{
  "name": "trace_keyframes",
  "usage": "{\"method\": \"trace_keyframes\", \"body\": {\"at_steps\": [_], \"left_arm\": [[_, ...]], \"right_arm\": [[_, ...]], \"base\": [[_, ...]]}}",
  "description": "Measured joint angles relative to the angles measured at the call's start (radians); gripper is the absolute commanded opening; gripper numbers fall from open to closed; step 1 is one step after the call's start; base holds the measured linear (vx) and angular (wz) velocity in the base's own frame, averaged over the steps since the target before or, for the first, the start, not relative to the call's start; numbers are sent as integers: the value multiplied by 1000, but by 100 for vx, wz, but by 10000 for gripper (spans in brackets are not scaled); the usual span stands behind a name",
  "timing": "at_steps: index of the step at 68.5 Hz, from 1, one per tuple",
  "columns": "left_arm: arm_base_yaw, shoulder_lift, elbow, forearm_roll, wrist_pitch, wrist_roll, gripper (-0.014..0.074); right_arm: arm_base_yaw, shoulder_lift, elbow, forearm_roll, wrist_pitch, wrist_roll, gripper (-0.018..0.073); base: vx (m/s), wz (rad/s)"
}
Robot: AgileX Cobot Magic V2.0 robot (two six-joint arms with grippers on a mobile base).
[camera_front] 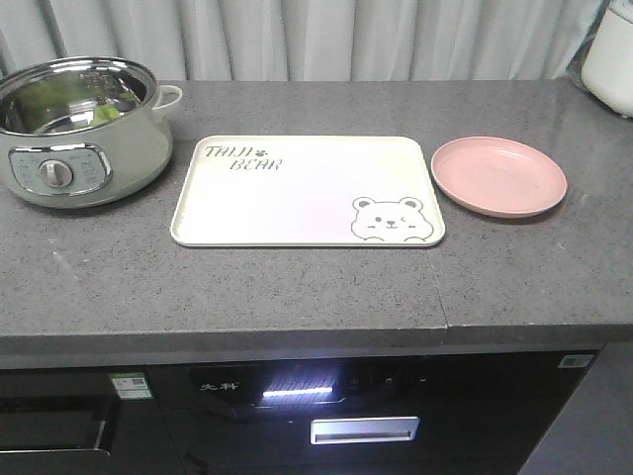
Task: Transfer vegetables to tray and serve
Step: 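Drive closer and align the base in front of the tray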
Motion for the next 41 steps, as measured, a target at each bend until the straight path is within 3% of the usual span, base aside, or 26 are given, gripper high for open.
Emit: {"method": "trace_keyframes", "body": {"at_steps": [41], "left_arm": [[0,0,0,0,0,0,-6]], "right_arm": [[0,0,0,0,0,0,-2]], "base": [[7,0]]}}
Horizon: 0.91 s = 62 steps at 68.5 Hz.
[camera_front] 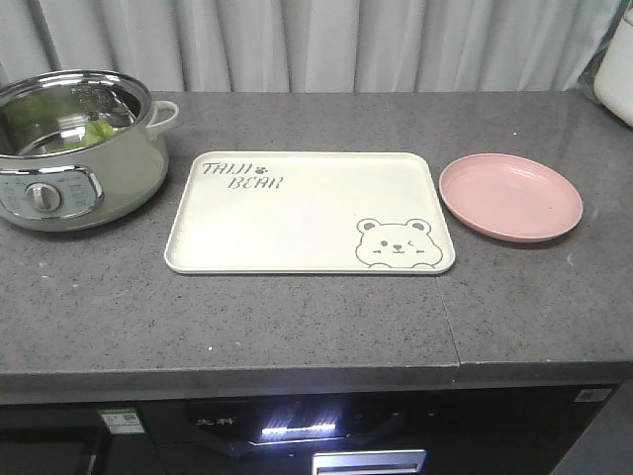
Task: Transfer vegetables to tray and serve
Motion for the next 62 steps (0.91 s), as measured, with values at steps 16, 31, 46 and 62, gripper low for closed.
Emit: {"method": "trace_keyframes", "body": {"at_steps": [16,31,46,62], "left_arm": [[0,0,0,0,0,0,-6],[0,0,0,0,0,0,-6],[0,0,0,0,0,0,-6],[0,0,0,0,0,0,-6]], "right_arm": [[0,0,0,0,0,0,-2],[0,0,0,0,0,0,-2],[0,0,0,0,0,0,-2],[0,0,0,0,0,0,-2]], "base": [[6,-1],[5,0],[4,-1],[3,-1]]}}
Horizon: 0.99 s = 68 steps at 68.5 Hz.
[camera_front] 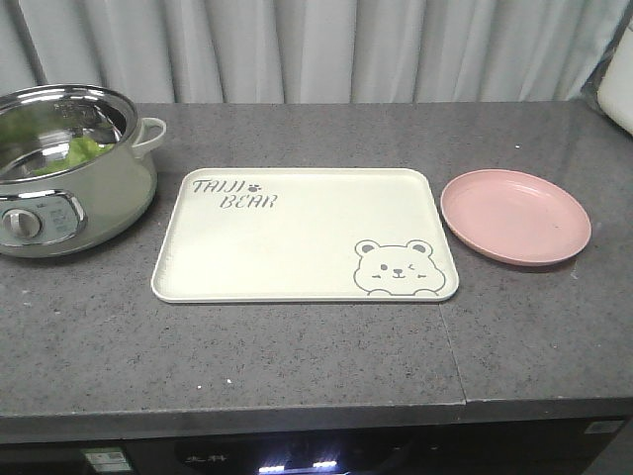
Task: Transfer vegetables to tray and serve
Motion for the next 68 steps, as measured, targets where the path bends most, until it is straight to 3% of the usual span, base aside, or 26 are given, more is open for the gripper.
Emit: {"method": "trace_keyframes", "body": {"at_steps": [68], "left_arm": [[0,0,0,0,0,0,-6]], "right_arm": [[0,0,0,0,0,0,-2]], "base": [[2,-1]]}}
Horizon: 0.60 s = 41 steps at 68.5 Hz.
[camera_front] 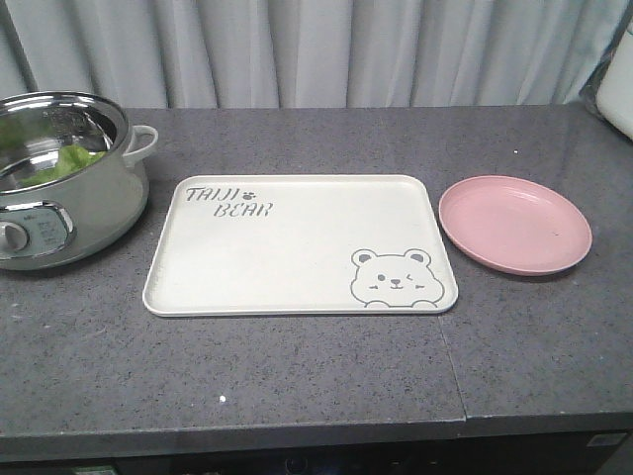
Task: Transfer vegetables to tray and serve
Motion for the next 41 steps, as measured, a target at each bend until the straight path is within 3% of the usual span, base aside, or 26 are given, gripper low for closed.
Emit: {"method": "trace_keyframes", "body": {"at_steps": [41], "left_arm": [[0,0,0,0,0,0,-6]], "right_arm": [[0,0,0,0,0,0,-2]], "base": [[2,-1]]}}
